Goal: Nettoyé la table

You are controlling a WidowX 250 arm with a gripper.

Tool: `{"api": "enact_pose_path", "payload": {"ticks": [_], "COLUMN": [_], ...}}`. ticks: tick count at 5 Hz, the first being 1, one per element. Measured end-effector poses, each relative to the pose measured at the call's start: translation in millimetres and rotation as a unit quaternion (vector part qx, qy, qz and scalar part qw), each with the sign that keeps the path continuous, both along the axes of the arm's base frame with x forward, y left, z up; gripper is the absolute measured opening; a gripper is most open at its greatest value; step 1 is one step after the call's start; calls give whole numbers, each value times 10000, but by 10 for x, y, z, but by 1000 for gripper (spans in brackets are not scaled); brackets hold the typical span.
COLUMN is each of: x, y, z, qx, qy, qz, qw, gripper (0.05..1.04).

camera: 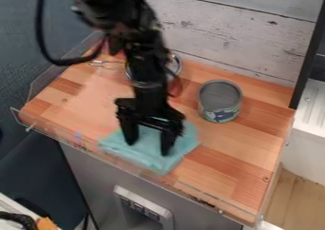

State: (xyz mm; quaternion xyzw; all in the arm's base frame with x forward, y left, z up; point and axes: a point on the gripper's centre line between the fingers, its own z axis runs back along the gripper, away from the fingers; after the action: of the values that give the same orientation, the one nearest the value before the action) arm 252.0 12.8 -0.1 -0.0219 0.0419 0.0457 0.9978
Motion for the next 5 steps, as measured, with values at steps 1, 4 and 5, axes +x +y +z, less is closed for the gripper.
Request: {"api": "enact_pose_path", "payload": {"ticks": [1, 4, 5], "x": [66, 195, 75], "y": [-286, -842, -844], "z": [-16, -17, 108], "qx": [6, -120, 50], "qy": [-21, -232, -542], "qz": [60, 74, 54], "qw": [10000, 9996, 9985], "gripper": [1001, 1001, 1000]}}
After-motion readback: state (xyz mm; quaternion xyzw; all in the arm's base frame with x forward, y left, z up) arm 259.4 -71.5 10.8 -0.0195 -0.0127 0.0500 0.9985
